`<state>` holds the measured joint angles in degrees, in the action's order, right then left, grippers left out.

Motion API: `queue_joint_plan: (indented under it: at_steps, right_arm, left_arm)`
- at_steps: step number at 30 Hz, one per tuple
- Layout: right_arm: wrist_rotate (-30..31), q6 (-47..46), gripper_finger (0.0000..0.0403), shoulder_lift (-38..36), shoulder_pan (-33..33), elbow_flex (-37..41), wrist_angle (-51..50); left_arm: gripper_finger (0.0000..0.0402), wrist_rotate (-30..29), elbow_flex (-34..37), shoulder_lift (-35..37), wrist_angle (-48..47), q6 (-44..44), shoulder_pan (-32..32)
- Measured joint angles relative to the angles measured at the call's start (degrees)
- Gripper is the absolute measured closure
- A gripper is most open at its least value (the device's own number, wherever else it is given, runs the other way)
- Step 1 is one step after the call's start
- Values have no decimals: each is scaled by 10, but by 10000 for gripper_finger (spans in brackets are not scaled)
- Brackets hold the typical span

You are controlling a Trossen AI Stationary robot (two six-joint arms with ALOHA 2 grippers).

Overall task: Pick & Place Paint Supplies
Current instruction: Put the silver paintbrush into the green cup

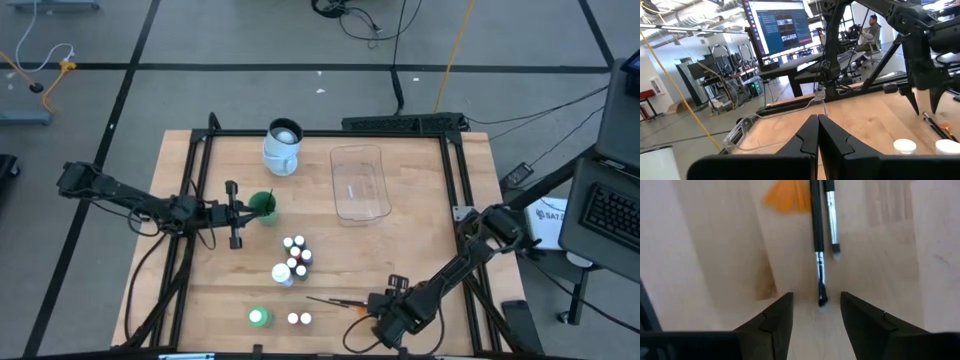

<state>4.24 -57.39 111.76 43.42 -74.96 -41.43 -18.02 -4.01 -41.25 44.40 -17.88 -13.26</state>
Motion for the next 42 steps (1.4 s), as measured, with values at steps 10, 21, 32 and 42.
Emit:
queue_joint_plan:
  at_steps: [10,21,32,42]
  right_arm:
    - [10,24,254,12,-14,1,-8]
    - [6,27,272,13,-28,2,-1]
    - [15,25,273,13,-28,3,9]
    - [12,-4,273,13,-36,3,10]
  left_arm:
    - [392,0,0,0,-3,3,0]
    - [392,0,0,0,-5,3,0]
    - [392,1,0,0,-5,0,0]
    - [392,1,0,0,-5,0,0]
